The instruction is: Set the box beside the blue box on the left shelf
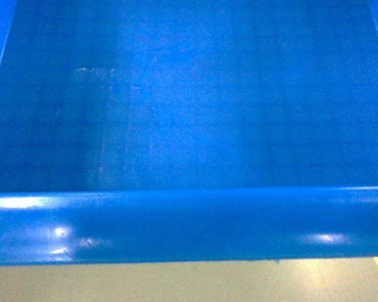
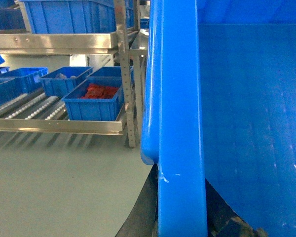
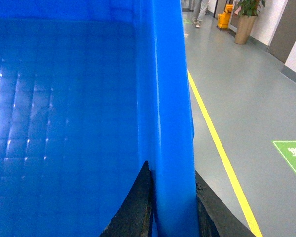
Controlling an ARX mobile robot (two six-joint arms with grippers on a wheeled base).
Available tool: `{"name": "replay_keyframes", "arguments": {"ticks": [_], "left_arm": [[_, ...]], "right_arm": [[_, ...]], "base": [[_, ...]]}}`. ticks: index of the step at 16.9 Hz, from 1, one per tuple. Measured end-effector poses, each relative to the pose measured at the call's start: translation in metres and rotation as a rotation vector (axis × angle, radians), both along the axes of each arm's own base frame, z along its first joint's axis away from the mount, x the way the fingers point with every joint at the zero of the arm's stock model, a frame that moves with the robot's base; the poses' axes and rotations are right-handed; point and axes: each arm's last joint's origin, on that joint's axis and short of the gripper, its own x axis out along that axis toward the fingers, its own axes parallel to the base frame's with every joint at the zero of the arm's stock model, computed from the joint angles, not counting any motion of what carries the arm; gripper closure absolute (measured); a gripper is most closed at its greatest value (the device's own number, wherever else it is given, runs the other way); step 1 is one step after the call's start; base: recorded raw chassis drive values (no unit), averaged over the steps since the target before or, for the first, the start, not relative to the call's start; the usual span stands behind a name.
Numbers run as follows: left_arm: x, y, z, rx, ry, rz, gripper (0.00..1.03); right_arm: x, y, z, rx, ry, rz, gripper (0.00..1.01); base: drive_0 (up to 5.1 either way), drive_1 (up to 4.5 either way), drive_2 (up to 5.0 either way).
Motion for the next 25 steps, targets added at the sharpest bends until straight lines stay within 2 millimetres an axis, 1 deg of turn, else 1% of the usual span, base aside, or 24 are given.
{"name": "replay_keyframes", "arguments": {"ticks": [25], "left_arm": [[0.0000,0.0000,0.0000,0.000,0.000,0.000,0.95]], "right_arm": [[0.0000,0.0000,0.0000,0.000,0.000,0.000,0.89]], "base": [[0.1,4.42,-4.2]]}}
